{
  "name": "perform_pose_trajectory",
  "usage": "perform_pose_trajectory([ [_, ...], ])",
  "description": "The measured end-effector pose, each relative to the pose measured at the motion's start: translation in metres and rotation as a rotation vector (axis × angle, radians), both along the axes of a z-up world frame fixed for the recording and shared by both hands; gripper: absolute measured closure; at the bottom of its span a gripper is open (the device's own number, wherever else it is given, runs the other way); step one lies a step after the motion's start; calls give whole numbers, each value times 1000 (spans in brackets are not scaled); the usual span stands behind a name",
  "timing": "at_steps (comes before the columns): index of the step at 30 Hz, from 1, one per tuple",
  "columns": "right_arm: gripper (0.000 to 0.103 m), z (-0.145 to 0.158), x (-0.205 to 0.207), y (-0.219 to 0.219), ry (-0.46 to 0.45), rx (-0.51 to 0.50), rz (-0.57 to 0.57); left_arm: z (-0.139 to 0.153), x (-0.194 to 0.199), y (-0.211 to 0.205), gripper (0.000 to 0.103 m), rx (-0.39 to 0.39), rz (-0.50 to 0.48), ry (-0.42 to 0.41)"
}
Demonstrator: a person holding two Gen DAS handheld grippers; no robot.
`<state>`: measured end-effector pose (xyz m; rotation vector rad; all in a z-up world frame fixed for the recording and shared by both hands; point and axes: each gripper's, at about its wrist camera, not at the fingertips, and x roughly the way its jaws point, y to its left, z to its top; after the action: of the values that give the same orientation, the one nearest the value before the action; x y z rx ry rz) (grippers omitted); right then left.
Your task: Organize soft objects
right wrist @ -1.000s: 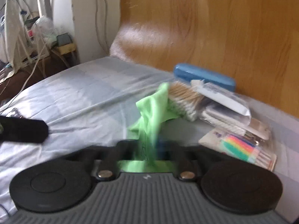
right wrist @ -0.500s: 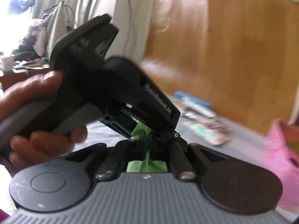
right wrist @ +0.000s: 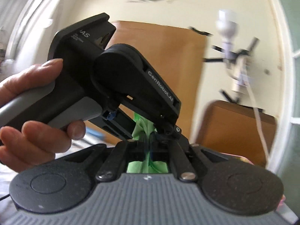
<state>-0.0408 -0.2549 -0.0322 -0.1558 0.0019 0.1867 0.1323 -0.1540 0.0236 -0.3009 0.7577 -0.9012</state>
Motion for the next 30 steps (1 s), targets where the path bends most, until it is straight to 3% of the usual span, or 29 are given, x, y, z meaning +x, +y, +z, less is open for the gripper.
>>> perform_pose_trajectory([
  [2,96,-1,7,-11,15,18,-56,-1,15,-23,74,23,1,-1],
  [4,95,-6,24,-27,49,38,-127,-3,23,-32,47,61,39,-4],
  [5,94,-9,33,-32,66,42,-174,-5,28,-36,45,86,66,-5],
  [7,71,-16,53,-47,148,33,-277,-9,32,-41,44,131,111,-8],
  [8,54,-19,58,-55,183,47,-314,-11,33,-37,43,140,126,-5],
  [12,48,-26,52,-84,186,169,-389,-17,23,-19,31,159,158,-20],
  [14,48,-26,51,-89,181,203,-403,-19,16,-7,31,175,170,-36],
  [18,48,-18,34,-79,118,242,-357,-22,-5,31,31,169,215,-87],
  [22,48,-3,37,-51,95,227,-216,-28,-17,91,31,191,322,-116],
  [26,48,2,47,-4,138,163,-26,-46,-17,166,31,270,530,-122],
  [30,49,-2,74,66,201,14,115,-69,-14,237,31,329,775,-103],
])
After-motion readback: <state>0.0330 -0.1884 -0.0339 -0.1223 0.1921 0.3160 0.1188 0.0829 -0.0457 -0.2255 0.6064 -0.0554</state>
